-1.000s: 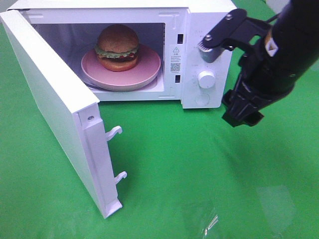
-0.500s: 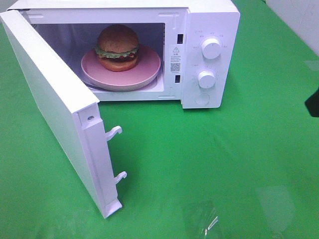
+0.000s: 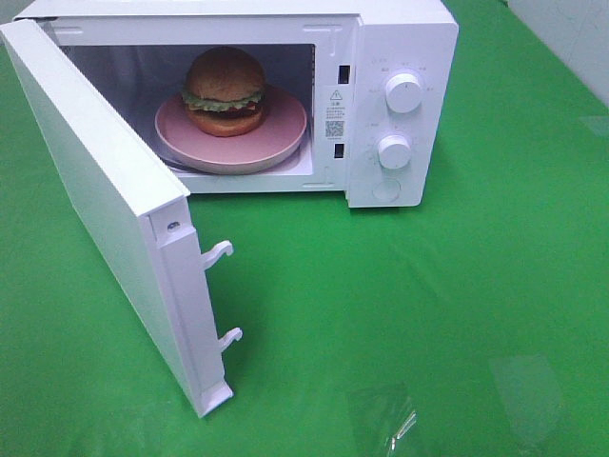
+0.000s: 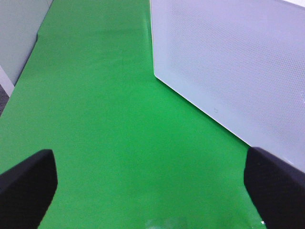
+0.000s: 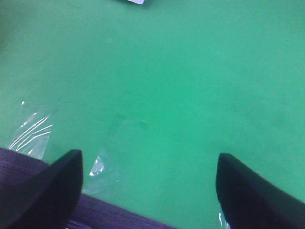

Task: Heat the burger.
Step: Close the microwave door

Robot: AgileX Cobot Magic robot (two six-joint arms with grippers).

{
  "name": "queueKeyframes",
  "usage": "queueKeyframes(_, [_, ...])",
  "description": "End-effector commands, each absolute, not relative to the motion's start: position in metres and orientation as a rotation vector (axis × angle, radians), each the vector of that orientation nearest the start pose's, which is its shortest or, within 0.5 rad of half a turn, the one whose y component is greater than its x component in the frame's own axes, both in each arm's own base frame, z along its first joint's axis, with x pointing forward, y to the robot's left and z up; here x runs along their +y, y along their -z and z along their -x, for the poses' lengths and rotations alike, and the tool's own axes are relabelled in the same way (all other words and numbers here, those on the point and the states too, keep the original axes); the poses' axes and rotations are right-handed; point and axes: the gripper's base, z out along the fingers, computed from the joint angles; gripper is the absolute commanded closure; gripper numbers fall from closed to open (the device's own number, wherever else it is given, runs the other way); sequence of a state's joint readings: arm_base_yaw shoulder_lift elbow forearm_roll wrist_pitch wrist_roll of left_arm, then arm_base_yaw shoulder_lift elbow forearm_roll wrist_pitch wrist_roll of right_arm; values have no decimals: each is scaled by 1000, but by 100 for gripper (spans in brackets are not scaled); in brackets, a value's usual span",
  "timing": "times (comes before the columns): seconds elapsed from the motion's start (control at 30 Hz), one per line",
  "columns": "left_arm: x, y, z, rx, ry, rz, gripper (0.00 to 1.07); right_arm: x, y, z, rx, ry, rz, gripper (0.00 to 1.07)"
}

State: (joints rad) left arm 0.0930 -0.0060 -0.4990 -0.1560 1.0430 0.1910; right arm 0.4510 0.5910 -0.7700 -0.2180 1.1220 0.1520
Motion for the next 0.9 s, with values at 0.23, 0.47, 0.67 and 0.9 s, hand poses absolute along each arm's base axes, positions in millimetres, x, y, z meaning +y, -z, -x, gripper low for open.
queueKeyframes(0.23, [-13,-279,7,1990,8,-100,7,4,-297,-49,2360,-7,373,31])
queueKeyframes(0.47, [-13,-279,7,1990,8,-100,7,-3,-286,-32,2260,-37,237,31])
queueKeyframes(0.67, [-13,-279,7,1990,8,-100,7,-6,-287,-18,2094,-54,116,31])
queueKeyframes(0.9, [-13,-279,7,1989,10,-99,7,-9,-285,-2,2005,-21,20,31])
